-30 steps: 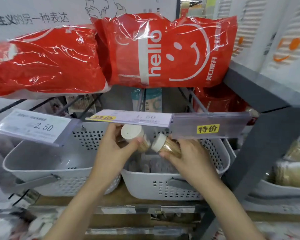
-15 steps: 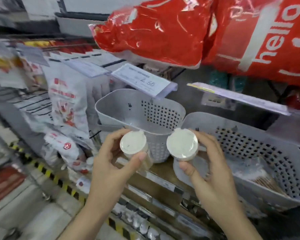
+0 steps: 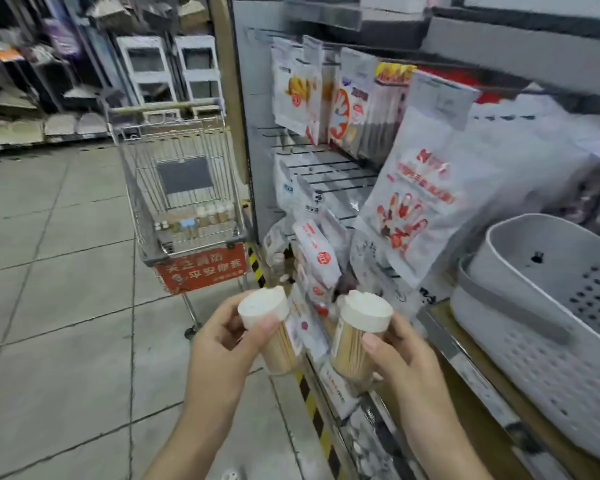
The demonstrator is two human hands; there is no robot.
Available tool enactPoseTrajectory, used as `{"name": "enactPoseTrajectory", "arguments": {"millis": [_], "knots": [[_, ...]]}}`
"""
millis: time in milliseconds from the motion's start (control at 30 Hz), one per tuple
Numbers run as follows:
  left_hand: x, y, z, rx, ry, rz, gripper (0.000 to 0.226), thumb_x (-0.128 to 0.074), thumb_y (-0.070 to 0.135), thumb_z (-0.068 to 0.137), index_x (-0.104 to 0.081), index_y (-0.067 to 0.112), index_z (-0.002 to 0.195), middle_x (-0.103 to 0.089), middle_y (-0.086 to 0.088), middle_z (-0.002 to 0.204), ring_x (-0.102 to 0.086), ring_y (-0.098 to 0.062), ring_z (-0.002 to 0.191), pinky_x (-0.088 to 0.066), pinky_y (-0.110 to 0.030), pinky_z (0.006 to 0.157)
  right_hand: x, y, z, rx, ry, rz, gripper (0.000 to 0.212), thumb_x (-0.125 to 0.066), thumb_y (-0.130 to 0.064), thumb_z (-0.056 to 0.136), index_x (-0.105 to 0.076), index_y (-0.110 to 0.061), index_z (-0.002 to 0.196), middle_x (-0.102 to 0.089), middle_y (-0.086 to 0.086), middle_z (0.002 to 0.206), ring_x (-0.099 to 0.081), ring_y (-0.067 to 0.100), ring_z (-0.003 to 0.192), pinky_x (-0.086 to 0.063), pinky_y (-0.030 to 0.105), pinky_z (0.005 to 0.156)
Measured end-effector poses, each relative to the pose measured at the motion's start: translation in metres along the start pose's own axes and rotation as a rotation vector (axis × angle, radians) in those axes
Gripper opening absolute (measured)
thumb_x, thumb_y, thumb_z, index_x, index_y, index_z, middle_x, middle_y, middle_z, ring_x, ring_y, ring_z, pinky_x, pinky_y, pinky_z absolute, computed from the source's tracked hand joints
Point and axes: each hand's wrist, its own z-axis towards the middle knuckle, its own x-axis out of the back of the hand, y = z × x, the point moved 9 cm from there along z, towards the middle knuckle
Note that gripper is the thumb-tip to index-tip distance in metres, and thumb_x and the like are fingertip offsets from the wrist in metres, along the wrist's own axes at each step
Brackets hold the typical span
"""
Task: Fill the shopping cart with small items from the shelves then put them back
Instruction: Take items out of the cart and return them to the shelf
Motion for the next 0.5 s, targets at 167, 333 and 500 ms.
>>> {"name": "enactPoseTrajectory", "arguments": {"millis": [167, 333, 500], "knots": [[0.118, 0.003, 0.058, 0.011, 0.199, 0.020, 0.039, -0.075, 0.032, 0.064, -0.067, 0.023, 0.100, -0.073, 0.008, 0.090, -0.065, -0.004, 0.084, -0.050, -0.011, 0.069, -0.116, 0.026, 0.063, -0.044, -0.146, 0.037, 0.041, -0.068, -0.048, 0.060, -0.069, -0.042, 0.101, -0.070, -0.008, 0.109, -0.063, 0.013, 0.106, -0.048, 0.044, 0.097], [0.217, -0.001, 0.108, 0.025, 0.352, 0.043, 0.044, -0.077, 0.047, 0.061, -0.066, 0.026, 0.098, -0.073, 0.009, 0.091, -0.065, -0.009, 0.091, -0.049, -0.023, 0.077, -0.197, 0.057, 0.113, -0.095, -0.154, 0.094, 0.057, -0.077, -0.043, 0.060, -0.066, -0.025, 0.113, -0.068, 0.001, 0.114, -0.061, 0.020, 0.111, -0.044, 0.053, 0.102], [0.270, -0.018, 0.158, 0.070, 0.380, 0.055, 0.044, -0.078, 0.034, 0.067, -0.065, 0.014, 0.104, -0.071, -0.008, 0.099, -0.064, 0.000, 0.078, -0.050, -0.009, 0.066, -0.230, 0.092, 0.161, -0.200, -0.074, 0.096, 0.064, -0.079, -0.041, 0.050, -0.066, -0.022, 0.109, -0.071, 0.000, 0.109, -0.063, 0.021, 0.108, -0.050, 0.047, 0.095]]}}
